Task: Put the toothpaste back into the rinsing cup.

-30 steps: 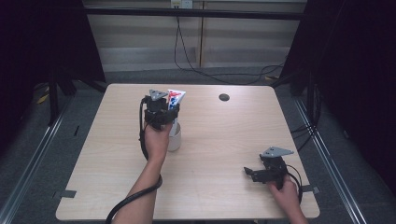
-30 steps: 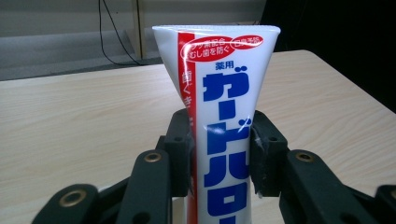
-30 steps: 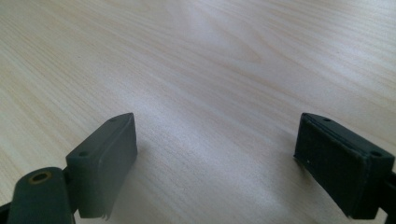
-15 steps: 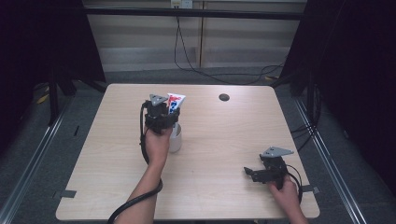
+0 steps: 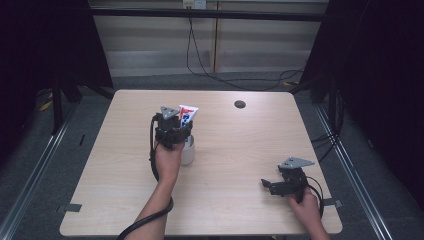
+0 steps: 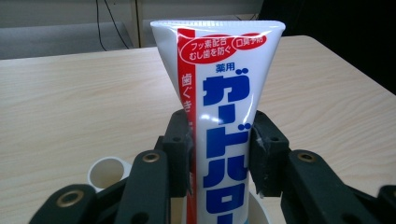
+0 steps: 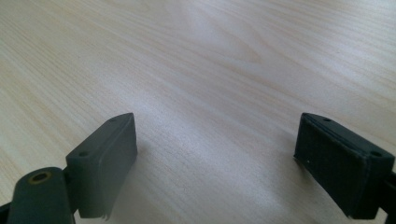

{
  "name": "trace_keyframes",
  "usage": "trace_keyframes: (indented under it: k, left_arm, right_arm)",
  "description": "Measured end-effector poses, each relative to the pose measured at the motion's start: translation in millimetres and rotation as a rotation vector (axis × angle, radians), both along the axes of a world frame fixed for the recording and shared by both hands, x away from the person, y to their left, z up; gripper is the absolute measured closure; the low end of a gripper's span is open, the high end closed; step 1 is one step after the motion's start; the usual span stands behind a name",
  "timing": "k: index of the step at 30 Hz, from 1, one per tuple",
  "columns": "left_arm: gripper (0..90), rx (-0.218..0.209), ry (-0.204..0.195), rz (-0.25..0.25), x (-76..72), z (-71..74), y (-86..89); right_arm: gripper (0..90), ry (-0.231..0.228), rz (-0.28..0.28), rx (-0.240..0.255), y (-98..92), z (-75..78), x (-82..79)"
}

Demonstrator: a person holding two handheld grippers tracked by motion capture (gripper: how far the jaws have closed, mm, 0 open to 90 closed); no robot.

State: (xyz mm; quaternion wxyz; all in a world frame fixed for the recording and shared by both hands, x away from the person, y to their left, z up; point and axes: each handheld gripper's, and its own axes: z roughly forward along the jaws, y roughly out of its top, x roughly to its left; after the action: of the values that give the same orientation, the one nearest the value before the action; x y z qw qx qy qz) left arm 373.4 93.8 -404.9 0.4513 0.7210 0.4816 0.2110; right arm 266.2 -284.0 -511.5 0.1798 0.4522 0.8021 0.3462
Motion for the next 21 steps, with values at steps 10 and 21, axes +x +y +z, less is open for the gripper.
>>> trace_keyframes:
  k: [10,21]
  left_arm:
    - [63.7,0.001,-0.003,0.001,-5.8,-3.9,1.3]
    - [61.8,0.013,0.028,0.0,-10.0,-14.8,2.2]
  right_arm:
    - [12.4,0.0,0.0,0.0,0.0,0.0,0.0]
    - [12.4,0.002,-0.002,0.001,0.1,0.1,-0.2]
